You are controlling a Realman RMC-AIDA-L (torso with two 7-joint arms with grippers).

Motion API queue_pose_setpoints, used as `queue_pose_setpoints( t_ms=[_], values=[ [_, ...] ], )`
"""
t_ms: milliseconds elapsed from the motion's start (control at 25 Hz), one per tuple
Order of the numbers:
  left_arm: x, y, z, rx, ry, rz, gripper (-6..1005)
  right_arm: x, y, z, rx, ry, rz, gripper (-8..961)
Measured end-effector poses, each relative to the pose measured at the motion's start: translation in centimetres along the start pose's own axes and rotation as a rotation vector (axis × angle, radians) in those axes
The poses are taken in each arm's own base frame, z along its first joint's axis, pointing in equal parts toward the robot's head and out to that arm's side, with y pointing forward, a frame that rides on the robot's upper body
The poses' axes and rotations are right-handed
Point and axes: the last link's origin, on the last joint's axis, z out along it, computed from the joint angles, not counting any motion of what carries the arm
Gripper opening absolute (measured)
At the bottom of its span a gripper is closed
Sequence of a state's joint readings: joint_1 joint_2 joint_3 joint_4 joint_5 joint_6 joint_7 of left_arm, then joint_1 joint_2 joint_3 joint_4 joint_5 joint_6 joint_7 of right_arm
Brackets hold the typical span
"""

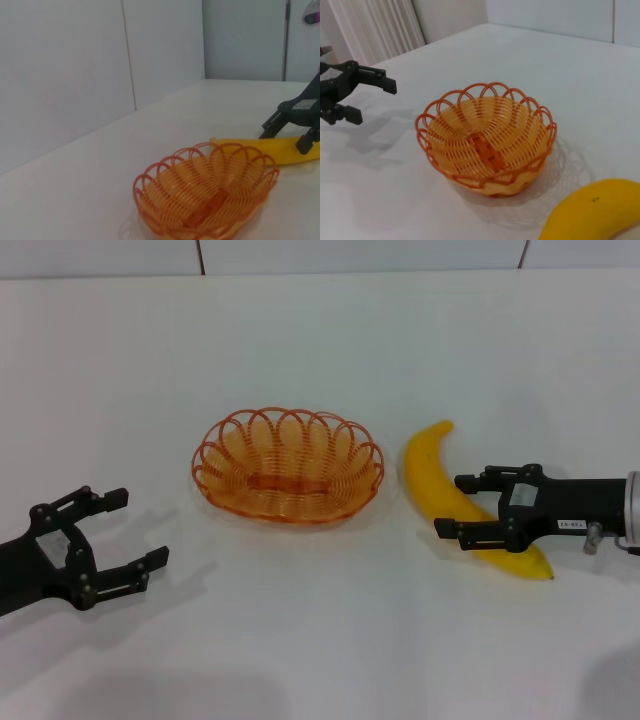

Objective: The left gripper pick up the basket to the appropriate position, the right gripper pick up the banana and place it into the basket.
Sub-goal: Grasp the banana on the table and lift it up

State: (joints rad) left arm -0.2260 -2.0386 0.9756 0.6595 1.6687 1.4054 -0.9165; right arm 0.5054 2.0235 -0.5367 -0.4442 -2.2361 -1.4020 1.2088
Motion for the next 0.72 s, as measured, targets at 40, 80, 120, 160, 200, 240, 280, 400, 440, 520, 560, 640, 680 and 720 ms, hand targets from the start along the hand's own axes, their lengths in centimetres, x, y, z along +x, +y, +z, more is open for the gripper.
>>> queue_pose_setpoints(
  t_ms=[40,80,120,160,200,240,280,400,440,520,560,640,680,720],
  values=[
    [0.02,0.02,-0.01,-0.001,0.002,0.0,879,-0.01,0.01,0.02,-0.001,0.0,0.005,863],
    [0.06,0.06,0.0,-0.003,0.005,0.0,879,-0.08,0.0,0.06,-0.002,0.0,0.008,862],
    [0.09,0.11,0.01,-0.005,0.007,-0.001,879,-0.15,0.03,0.1,-0.006,0.0,0.008,861],
    [0.11,0.14,0.02,-0.008,0.009,-0.001,879,-0.22,0.07,0.15,-0.011,0.0,0.007,820],
    [0.13,0.16,0.02,-0.009,0.01,-0.001,879,-0.28,0.11,0.21,-0.016,0.002,0.005,779],
    [0.13,0.17,0.02,-0.009,0.011,-0.001,879,-0.33,0.12,0.25,-0.019,0.003,0.003,738],
    [0.14,0.17,0.03,-0.009,0.011,-0.001,879,-0.34,0.13,0.27,-0.02,0.004,0.005,697],
    [0.13,0.19,0.03,-0.009,0.011,-0.001,879,-0.36,0.03,0.26,-0.014,0.006,0.013,617],
    [0.12,0.2,0.02,-0.009,0.011,-0.002,879,-0.38,0.0,0.25,-0.013,0.005,0.014,597],
    [0.1,0.21,0.01,-0.009,0.011,-0.002,879,-0.42,-0.03,0.24,-0.011,0.002,0.016,558],
    [0.1,0.22,0.0,-0.009,0.011,-0.002,879,-0.43,-0.05,0.23,-0.01,0.001,0.018,539],
    [0.11,0.23,0.0,-0.009,0.011,-0.003,879,-0.45,-0.07,0.22,-0.008,0.0,0.023,500],
    [0.1,0.23,0.0,-0.009,0.011,-0.003,879,-0.46,-0.09,0.21,-0.008,-0.001,0.024,480],
    [0.09,0.24,-0.02,-0.009,0.011,-0.003,879,-0.48,-0.11,0.2,-0.006,-0.002,0.025,473]
  ],
)
